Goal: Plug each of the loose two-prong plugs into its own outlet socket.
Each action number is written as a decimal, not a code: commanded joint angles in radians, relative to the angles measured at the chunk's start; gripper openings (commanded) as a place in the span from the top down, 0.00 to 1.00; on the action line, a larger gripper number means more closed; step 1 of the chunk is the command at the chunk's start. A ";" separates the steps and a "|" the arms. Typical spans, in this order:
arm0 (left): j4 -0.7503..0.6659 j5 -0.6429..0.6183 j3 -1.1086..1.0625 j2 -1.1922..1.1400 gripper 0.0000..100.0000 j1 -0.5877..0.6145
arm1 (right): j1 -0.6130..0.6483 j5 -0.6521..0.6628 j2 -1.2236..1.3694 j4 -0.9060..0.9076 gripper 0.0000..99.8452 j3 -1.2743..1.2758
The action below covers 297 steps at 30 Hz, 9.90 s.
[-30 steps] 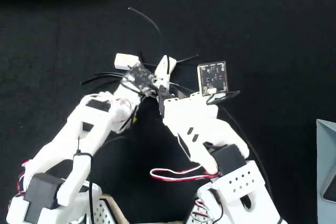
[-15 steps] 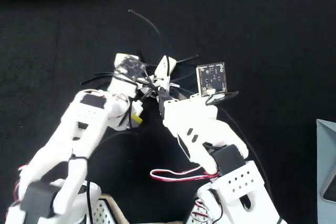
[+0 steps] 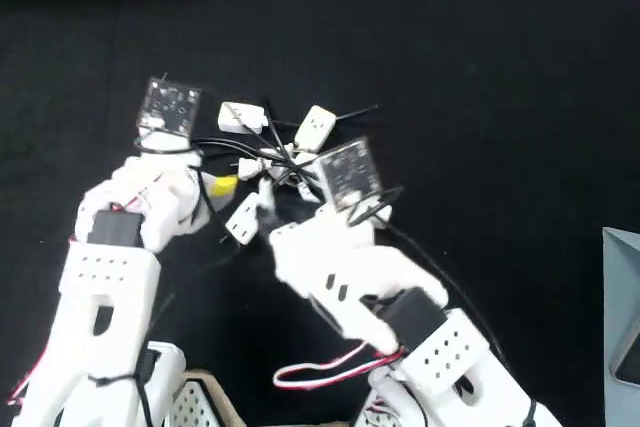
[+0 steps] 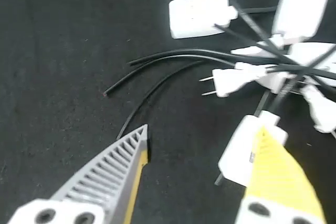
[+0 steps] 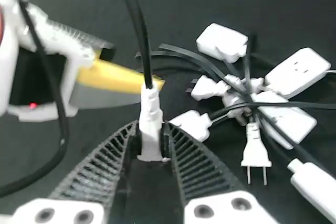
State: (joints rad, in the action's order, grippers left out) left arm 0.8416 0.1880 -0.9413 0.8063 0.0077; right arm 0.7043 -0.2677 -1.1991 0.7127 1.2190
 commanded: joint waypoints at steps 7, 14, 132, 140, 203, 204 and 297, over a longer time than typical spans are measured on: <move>0.152 -0.014 -0.015 0.368 0.69 -0.136 | 0.038 0.046 -0.008 -0.003 0.99 0.031; 0.245 -0.014 -0.042 0.489 0.69 -0.193 | 0.054 0.046 -0.007 0.000 0.99 0.033; 0.250 -0.152 -0.478 0.856 0.69 0.387 | -0.203 0.476 0.888 0.252 0.99 -1.070; 0.250 -0.152 -0.478 0.856 0.69 0.387 | -0.331 0.476 1.185 -0.175 0.98 -1.078; 0.249 -0.150 -0.493 0.856 0.69 0.386 | -0.186 0.505 1.656 0.400 0.87 -1.285; 0.249 -0.150 -0.493 0.856 0.69 0.386 | -0.183 0.505 1.656 0.400 0.91 -1.285; 0.249 -0.150 -0.496 0.856 0.69 0.386 | -0.322 0.674 0.977 0.362 0.88 -0.469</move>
State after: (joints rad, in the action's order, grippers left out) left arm 1.1101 0.0376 -1.4431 1.6563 0.3897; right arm 0.4158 0.3736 -0.2171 1.0856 0.7710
